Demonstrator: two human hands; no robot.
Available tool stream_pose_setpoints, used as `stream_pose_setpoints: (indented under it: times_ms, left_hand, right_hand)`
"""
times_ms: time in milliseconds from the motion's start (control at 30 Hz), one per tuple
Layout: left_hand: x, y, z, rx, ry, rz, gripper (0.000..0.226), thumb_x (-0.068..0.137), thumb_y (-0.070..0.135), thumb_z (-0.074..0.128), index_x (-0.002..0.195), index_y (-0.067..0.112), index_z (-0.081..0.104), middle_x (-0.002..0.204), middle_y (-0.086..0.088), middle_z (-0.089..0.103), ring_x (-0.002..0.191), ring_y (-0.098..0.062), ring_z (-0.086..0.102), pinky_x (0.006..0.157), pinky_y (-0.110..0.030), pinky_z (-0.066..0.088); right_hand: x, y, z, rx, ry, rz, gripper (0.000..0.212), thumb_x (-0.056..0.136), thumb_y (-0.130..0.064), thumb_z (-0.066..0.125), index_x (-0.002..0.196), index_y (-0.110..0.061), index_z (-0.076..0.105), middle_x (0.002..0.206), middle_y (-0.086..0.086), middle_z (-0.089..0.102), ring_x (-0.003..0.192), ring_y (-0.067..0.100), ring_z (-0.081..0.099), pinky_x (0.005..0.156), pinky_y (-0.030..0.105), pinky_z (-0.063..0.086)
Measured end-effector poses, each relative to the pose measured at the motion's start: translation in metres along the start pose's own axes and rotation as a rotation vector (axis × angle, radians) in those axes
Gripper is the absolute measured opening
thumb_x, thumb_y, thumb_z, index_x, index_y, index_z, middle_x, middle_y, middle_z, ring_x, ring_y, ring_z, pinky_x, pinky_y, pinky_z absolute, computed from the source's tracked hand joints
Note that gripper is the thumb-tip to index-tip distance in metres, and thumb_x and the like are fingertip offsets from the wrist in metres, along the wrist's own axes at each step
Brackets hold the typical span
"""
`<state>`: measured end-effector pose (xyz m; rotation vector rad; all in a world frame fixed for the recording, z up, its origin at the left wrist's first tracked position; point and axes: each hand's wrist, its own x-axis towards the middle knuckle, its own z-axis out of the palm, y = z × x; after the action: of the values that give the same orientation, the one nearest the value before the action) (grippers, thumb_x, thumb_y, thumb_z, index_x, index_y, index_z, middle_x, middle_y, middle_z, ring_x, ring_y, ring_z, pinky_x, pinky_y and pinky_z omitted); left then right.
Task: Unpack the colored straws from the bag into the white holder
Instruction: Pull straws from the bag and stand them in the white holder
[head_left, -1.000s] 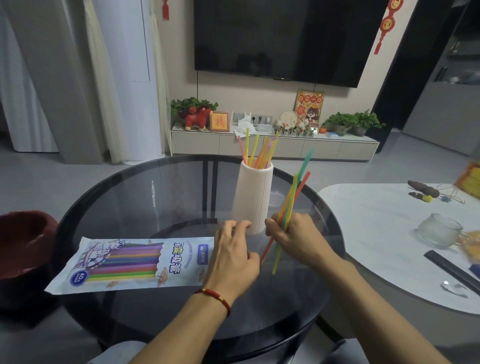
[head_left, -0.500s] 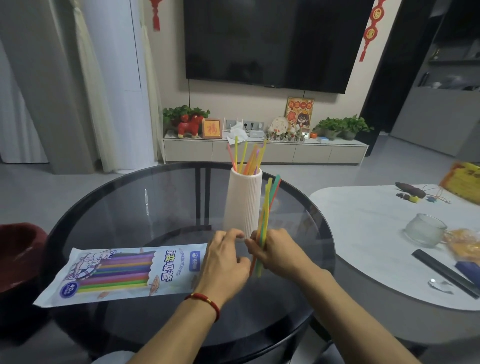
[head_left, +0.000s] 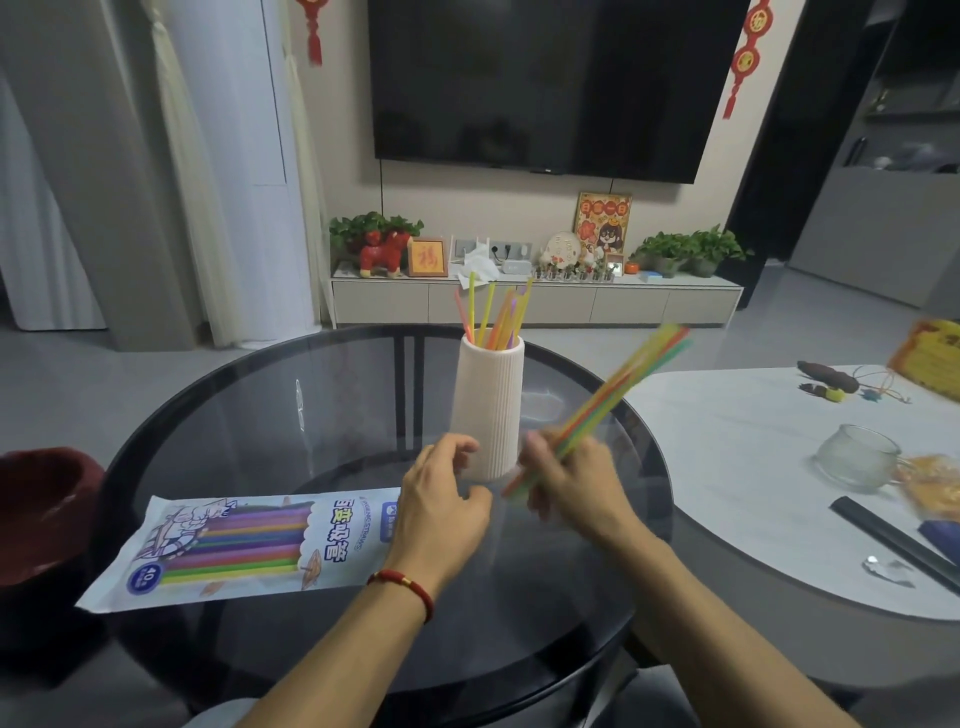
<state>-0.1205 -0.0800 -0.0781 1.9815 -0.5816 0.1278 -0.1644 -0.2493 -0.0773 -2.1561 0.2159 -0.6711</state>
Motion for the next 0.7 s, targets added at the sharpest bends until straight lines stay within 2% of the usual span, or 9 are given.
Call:
stream_pose_setpoints:
  times_ms: [67, 100, 200, 267, 433, 533, 600, 667, 700]
  left_hand:
    - [0.011, 0.005, -0.006, -0.034, 0.027, -0.002, 0.045, 0.08, 0.003, 0.069, 0.119, 0.021, 0.056, 0.113, -0.001, 0.061, 0.1, -0.014, 0.06, 0.078, -0.014, 0.048]
    - [0.021, 0.009, -0.009, -0.052, 0.025, -0.004, 0.05, 0.08, 0.007, 0.072, 0.124, 0.021, 0.052, 0.119, -0.002, 0.059, 0.102, -0.015, 0.059, 0.083, -0.02, 0.052]
    - [0.053, 0.025, -0.02, -0.017, -0.004, -0.003, 0.078, 0.08, 0.028, 0.078, 0.144, 0.022, 0.034, 0.138, -0.004, 0.046, 0.118, -0.024, 0.054, 0.097, -0.046, 0.053]
    - [0.078, 0.038, -0.024, 0.048, -0.005, 0.006, 0.097, 0.075, 0.04, 0.081, 0.151, 0.023, 0.024, 0.148, -0.007, 0.039, 0.128, -0.029, 0.048, 0.104, -0.051, 0.048]
    - [0.128, 0.057, -0.014, 0.089, -0.086, -0.054, 0.109, 0.06, 0.05, 0.084, 0.147, 0.016, 0.028, 0.142, -0.006, 0.045, 0.127, -0.028, 0.048, 0.102, -0.041, 0.045]
    - [0.146, 0.06, 0.001, 0.007, -0.129, -0.088, 0.129, 0.061, 0.045, 0.09, 0.155, 0.022, 0.004, 0.127, 0.005, 0.05, 0.114, -0.024, 0.056, 0.096, -0.035, 0.046]
    - [0.154, 0.06, 0.011, -0.078, -0.187, -0.142, 0.13, 0.067, 0.039, 0.09, 0.157, 0.022, -0.001, 0.135, -0.004, 0.053, 0.113, -0.028, 0.059, 0.098, -0.04, 0.049]
    - [0.155, 0.06, 0.015, -0.129, -0.18, -0.196, 0.109, 0.077, 0.04, 0.083, 0.158, 0.025, 0.011, 0.146, -0.01, 0.047, 0.108, -0.027, 0.058, 0.081, -0.035, 0.059]
    - [0.155, 0.059, 0.014, -0.11, -0.163, -0.195, 0.112, 0.077, 0.034, 0.084, 0.158, 0.027, 0.007, 0.144, -0.009, 0.048, 0.102, -0.022, 0.058, 0.07, -0.023, 0.058]
  right_hand:
    - [0.025, -0.014, -0.011, 0.213, 0.219, 0.035, 0.033, 0.103, -0.021, 0.055, 0.076, -0.007, 0.068, 0.052, 0.01, 0.071, 0.04, 0.025, 0.068, 0.042, 0.03, 0.056]
    - [0.039, -0.022, -0.017, 0.315, 0.289, 0.049, 0.032, 0.102, -0.021, 0.055, 0.077, -0.006, 0.068, 0.053, 0.012, 0.072, 0.042, 0.027, 0.069, 0.043, 0.03, 0.056]
    - [0.078, -0.043, -0.031, 0.466, 0.342, 0.022, 0.028, 0.1, -0.023, 0.058, 0.078, -0.009, 0.069, 0.058, 0.012, 0.074, 0.049, 0.029, 0.073, 0.047, 0.034, 0.061]
    - [0.098, -0.054, -0.033, 0.442, 0.345, -0.039, 0.028, 0.099, -0.021, 0.059, 0.076, -0.008, 0.071, 0.061, 0.013, 0.076, 0.052, 0.031, 0.076, 0.049, 0.038, 0.063]
    - [0.138, -0.064, -0.023, 0.05, 0.199, -0.058, 0.032, 0.099, -0.02, 0.058, 0.073, -0.008, 0.074, 0.06, 0.004, 0.077, 0.055, 0.019, 0.077, 0.051, 0.028, 0.06]
    - [0.151, -0.063, -0.016, -0.197, 0.103, -0.003, 0.037, 0.1, -0.034, 0.058, 0.078, -0.012, 0.078, 0.069, 0.007, 0.073, 0.07, 0.026, 0.072, 0.062, 0.026, 0.047]
    - [0.157, -0.061, -0.012, -0.269, 0.02, 0.058, 0.032, 0.096, -0.034, 0.061, 0.086, -0.01, 0.08, 0.073, 0.009, 0.071, 0.079, 0.032, 0.071, 0.065, 0.028, 0.046]
    - [0.161, -0.064, -0.011, -0.299, -0.07, 0.081, 0.027, 0.093, -0.033, 0.066, 0.091, -0.008, 0.077, 0.077, 0.01, 0.07, 0.081, 0.033, 0.071, 0.064, 0.032, 0.05]
    - [0.164, -0.066, -0.012, -0.301, -0.103, 0.087, 0.027, 0.092, -0.035, 0.068, 0.09, -0.009, 0.075, 0.079, 0.009, 0.071, 0.079, 0.03, 0.07, 0.063, 0.031, 0.053]
